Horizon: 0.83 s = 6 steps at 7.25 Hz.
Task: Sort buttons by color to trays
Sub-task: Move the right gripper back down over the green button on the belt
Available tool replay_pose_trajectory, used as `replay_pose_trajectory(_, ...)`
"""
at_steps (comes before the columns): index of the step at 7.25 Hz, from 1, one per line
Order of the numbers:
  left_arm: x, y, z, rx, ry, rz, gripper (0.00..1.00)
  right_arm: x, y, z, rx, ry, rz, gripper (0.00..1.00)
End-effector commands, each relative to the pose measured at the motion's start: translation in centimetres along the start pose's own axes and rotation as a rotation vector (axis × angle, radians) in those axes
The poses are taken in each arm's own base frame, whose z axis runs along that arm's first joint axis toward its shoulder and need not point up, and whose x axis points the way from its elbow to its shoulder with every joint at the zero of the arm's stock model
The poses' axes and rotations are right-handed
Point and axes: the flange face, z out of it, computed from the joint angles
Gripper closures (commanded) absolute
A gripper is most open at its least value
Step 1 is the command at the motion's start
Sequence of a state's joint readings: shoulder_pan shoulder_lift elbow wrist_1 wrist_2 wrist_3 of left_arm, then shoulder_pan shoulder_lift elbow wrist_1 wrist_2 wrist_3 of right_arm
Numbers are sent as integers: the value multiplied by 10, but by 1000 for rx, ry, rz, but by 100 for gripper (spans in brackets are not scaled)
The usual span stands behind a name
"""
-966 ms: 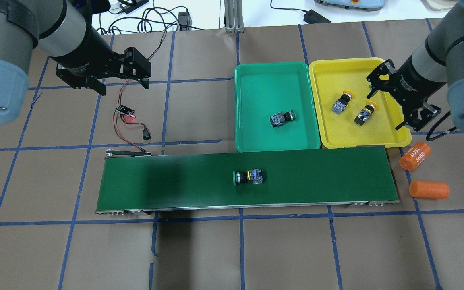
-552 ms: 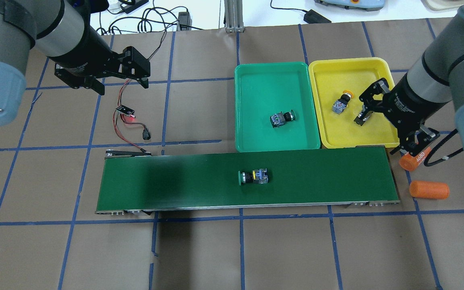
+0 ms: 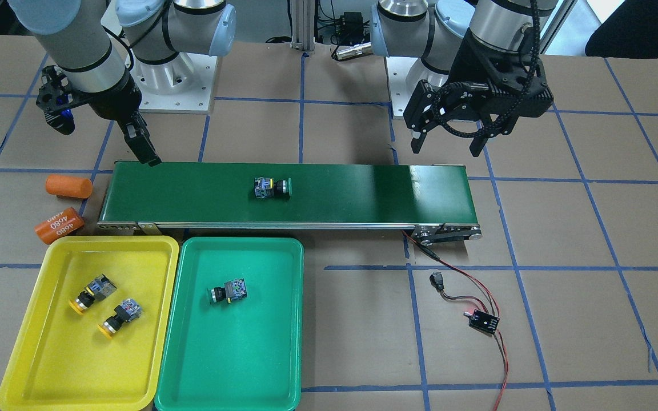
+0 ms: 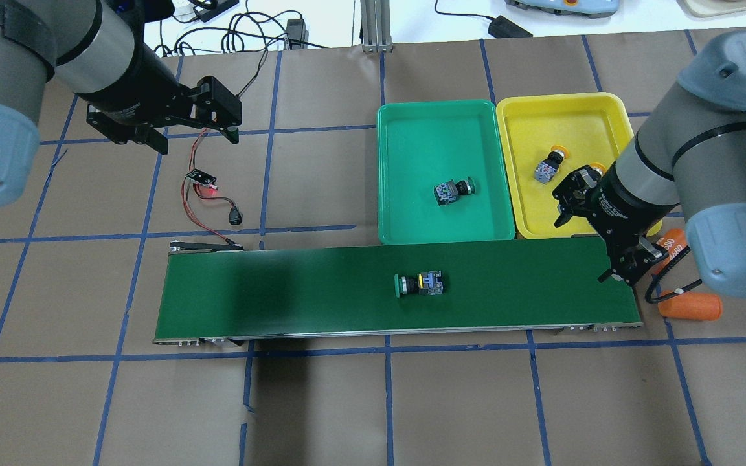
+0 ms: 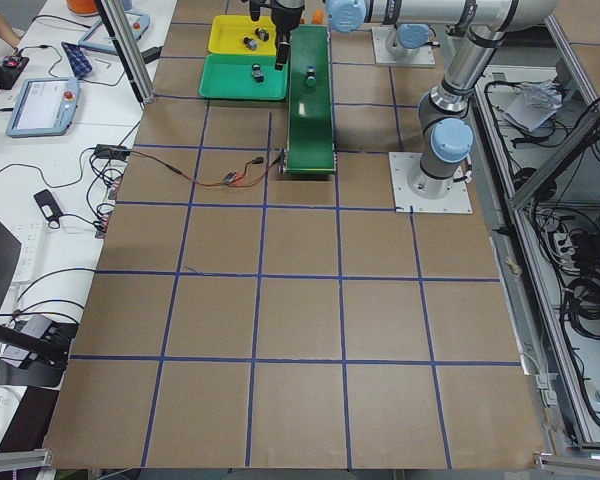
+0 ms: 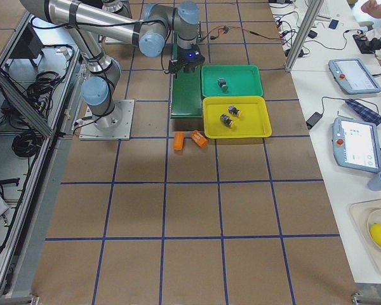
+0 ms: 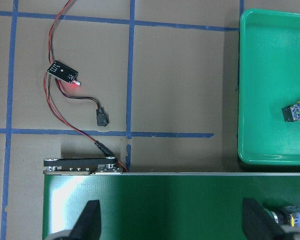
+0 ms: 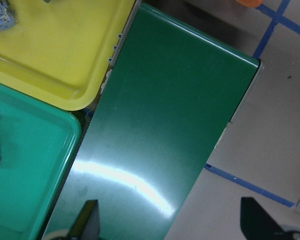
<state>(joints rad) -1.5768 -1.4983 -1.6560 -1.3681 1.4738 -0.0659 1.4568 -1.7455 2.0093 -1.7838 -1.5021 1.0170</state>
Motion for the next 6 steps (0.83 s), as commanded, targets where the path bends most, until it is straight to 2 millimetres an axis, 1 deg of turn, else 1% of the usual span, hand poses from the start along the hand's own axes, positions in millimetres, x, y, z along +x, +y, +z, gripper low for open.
replay_pose_trajectory(1, 0, 0, 0, 0, 1, 0, 0, -11, 7, 4, -77, -62, 80, 0)
replay_pose_trajectory(2, 0, 0, 0, 0, 0, 0, 0, -16, 7, 8, -80, -62, 106, 0)
replay_pose_trajectory(3, 2, 1, 0, 0, 2, 5, 0, -24, 15, 20, -81, -40, 81, 0)
replay_pose_trajectory(4, 2, 1, 0, 1, 2, 5, 0, -35, 24, 29, -71, -47, 101, 0)
replay_pose_trajectory(5, 2, 1, 0, 0, 4, 5, 0, -47, 33, 43, -69, -38, 115, 0)
replay_pose_trajectory(6, 3, 1, -1, 3, 4, 5, 0, -51, 37, 55, -48, -6, 100, 0)
